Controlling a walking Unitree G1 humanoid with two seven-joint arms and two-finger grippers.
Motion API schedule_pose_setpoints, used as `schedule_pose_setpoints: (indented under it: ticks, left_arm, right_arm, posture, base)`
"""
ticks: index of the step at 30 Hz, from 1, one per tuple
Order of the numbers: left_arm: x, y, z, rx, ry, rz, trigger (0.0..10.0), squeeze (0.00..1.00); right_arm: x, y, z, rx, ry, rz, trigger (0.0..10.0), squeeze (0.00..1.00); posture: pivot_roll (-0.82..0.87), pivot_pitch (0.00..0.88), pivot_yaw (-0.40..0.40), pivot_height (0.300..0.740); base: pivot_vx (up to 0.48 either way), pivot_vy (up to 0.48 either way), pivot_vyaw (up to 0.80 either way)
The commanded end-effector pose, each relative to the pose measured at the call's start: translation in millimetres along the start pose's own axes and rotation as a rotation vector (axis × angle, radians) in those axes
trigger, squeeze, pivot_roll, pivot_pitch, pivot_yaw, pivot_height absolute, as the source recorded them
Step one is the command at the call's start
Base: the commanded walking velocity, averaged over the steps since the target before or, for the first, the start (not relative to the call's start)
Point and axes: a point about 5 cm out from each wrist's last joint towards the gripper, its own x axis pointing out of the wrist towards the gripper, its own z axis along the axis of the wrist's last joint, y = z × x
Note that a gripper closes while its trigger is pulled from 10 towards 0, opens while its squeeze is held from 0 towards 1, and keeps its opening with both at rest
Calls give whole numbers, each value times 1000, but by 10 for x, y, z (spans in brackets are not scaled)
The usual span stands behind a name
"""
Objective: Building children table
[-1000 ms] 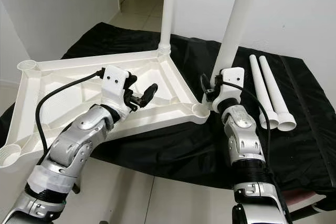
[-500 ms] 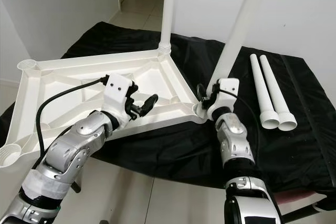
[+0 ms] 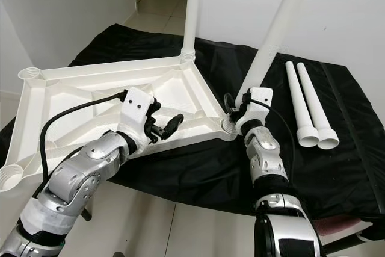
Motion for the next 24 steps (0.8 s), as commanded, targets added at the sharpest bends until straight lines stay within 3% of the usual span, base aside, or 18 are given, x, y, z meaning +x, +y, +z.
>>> schedule_pose_setpoints:
  ticks: [1,7,10,17,22,24]
  left_arm:
    - [-18,-113,6,8,8,-185,10000,0]
    - [-52,-147,10,6,18,-198,10000,0]
    - [-84,-137,7,4,27,-196,10000,0]
    - [-112,-96,27,-4,32,-182,10000,0]
    - [-116,-63,47,-6,33,-170,10000,0]
    - [-123,-42,59,-4,33,-164,10000,0]
  right_arm:
    - [-36,-10,-116,5,50,-3,10000,0]
    - [-28,20,-200,-27,97,21,10000,0]
    - [-56,76,-234,-166,112,92,10000,0]
    - [-154,19,-314,-287,140,156,10000,0]
    - [-187,6,-369,-275,155,187,10000,0]
    - [-204,25,-408,-217,162,199,10000,0]
  posture:
    - [91,78,-64,740]
    - [94,89,-61,740]
    - [92,95,-61,740]
    - [85,97,-59,740]
    - [84,101,-57,740]
    - [85,107,-56,740]
  base:
    - [0,0,0]
    - [0,0,0]
    - [0,0,0]
    - [0,0,0]
    - [0,0,0]
    - [0,0,0]
